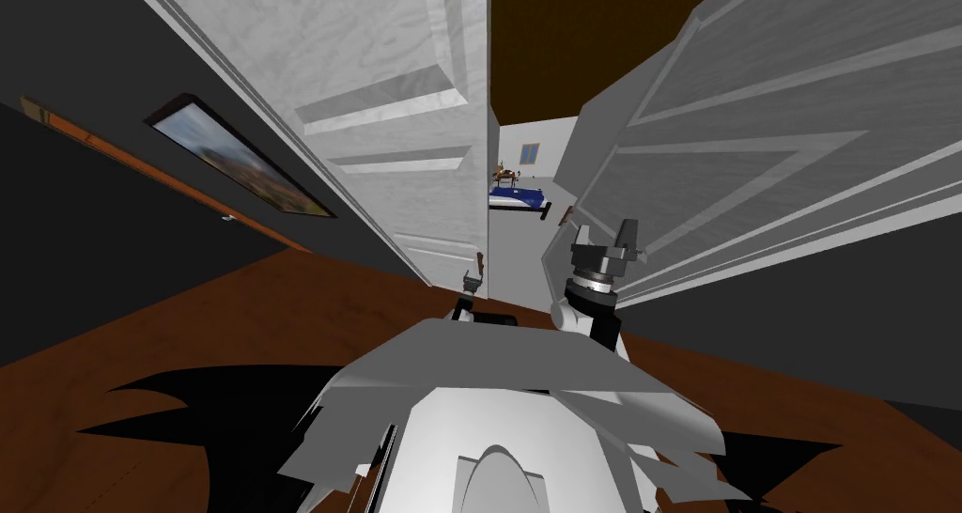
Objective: Push the door open
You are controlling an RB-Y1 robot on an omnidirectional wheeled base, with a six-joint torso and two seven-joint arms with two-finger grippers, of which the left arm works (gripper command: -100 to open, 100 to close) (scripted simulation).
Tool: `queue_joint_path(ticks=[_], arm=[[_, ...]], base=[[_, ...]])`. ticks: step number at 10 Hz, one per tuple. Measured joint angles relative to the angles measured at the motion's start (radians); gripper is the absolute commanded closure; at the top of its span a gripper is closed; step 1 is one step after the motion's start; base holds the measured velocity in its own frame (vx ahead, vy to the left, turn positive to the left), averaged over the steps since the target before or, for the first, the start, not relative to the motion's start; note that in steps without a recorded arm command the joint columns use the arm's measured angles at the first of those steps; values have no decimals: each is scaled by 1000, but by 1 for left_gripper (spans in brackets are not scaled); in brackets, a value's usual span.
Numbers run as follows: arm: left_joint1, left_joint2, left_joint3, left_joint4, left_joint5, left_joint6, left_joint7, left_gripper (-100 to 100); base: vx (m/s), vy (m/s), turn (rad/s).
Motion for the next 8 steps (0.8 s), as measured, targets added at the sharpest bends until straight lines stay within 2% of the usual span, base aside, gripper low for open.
queue_joint_path(ticks=[2,3,4,8], arm=[[-6,-10,5,6,3,1,0,-100],[-8,-22,7,11,4,0,2,-100],[-9,-23,7,11,4,-1,2,100],[-12,-26,4,11,3,5,2,100]], base=[[188,-30,-23],[83,-3,-3],[-11,-3,0],[-11,-7,-11]])
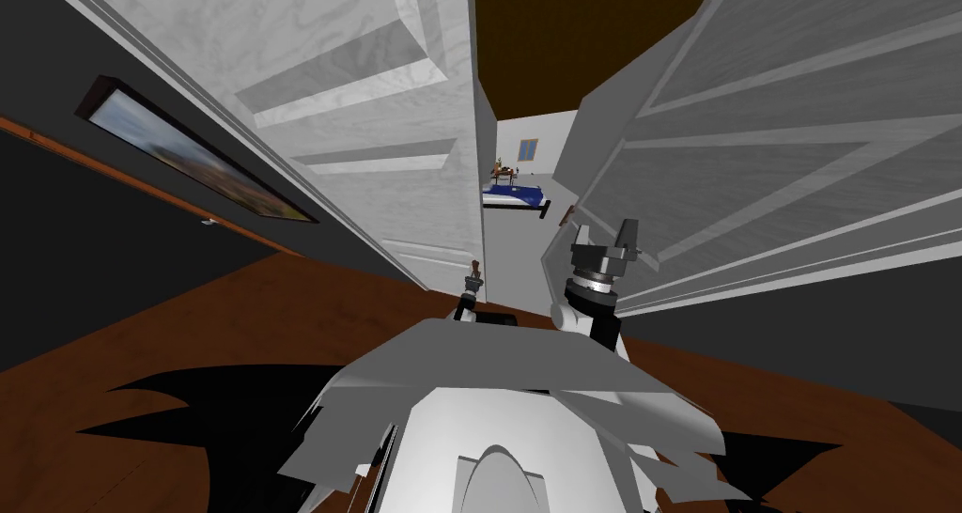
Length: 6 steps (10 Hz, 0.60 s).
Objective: Push the door open
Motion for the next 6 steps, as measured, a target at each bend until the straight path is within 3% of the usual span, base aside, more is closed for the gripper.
queue_joint_path(ticks=[2,5,6], arm=[[0,0,-1,0,0,0,0,100],[12,15,6,5,6,6,-2,100],[1,17,14,18,10,4,-2,100]], base=[[48,-14,-2],[178,-76,37],[202,-57,38]])
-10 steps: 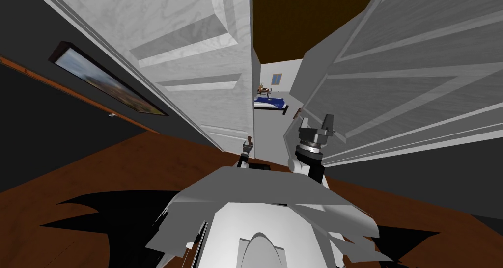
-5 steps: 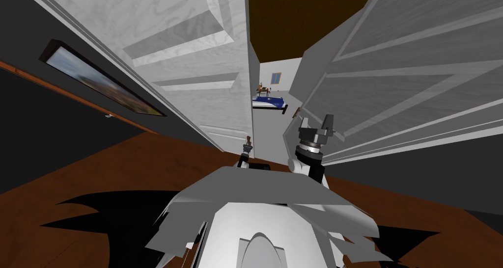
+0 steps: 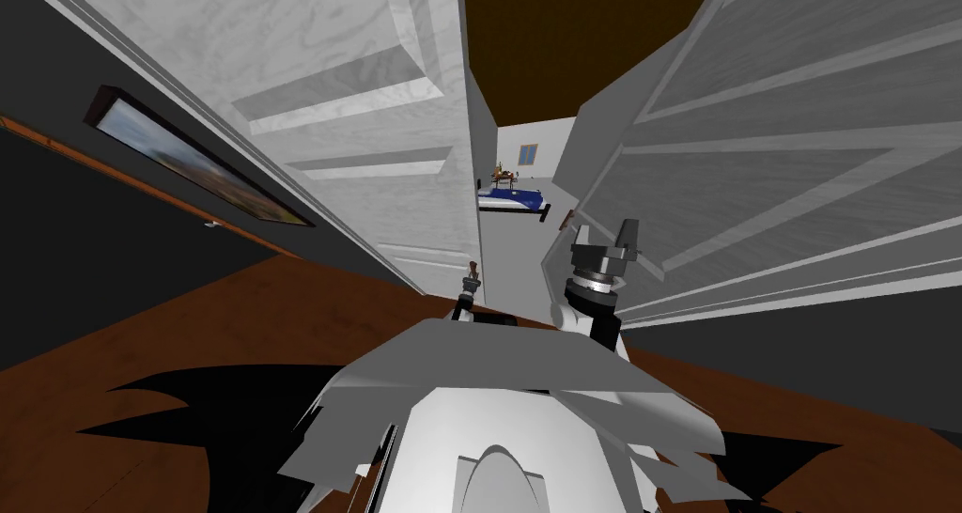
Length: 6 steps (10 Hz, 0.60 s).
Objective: Push the door open
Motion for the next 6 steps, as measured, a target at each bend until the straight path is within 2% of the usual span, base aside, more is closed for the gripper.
queue_joint_path(ticks=[1,2,3,4,6], arm=[[12,10,7,-28,4,11,-4,100],[5,11,17,-23,9,5,-9,100],[-11,21,29,-4,16,-6,-4,100],[-8,22,43,-10,22,-6,-10,100],[-25,14,68,19,34,-21,-24,100]], base=[[197,-74,56],[219,-123,54],[207,-121,89],[179,-94,70],[165,-62,49]])
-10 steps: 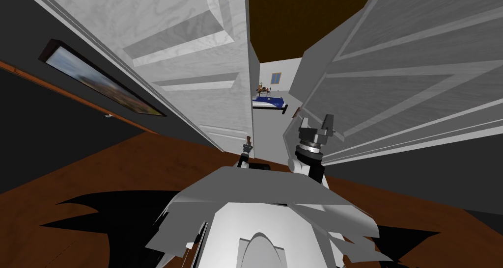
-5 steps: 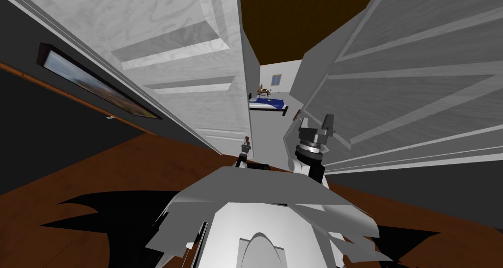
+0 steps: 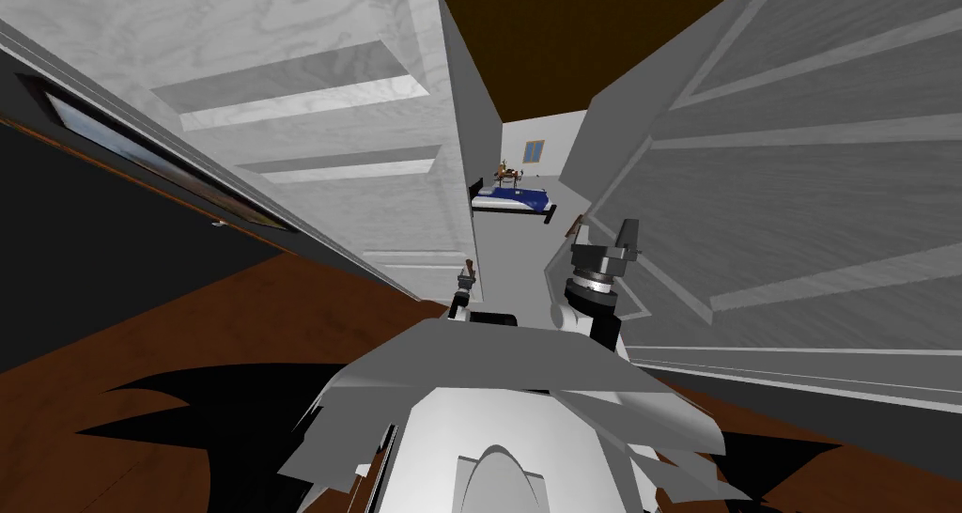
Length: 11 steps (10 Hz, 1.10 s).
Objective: Push the door open
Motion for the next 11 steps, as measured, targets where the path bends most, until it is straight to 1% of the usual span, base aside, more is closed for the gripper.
queue_joint_path(ticks=[1,2,3,4,5,6,7,8,9,10,11], arm=[[2,9,7,-9,4,2,1,100],[5,14,16,-21,9,10,0,100],[5,11,28,-15,15,6,-5,100],[11,13,37,-21,20,7,-9,100],[16,19,45,-25,25,5,-7,100],[20,17,56,-31,30,8,-12,100],[13,14,65,-24,34,6,-15,100],[16,11,75,-30,40,6,-20,100],[10,10,85,-19,45,1,-21,100],[-1,6,95,5,50,-14,-19,100],[0,3,106,-5,56,-6,-23,100]], base=[[113,-63,32],[156,-83,99],[136,-83,61],[139,-98,43],[138,-75,41],[119,-55,46],[126,-72,81],[126,-93,36],[149,-112,48],[122,-97,72],[154,-86,62]])
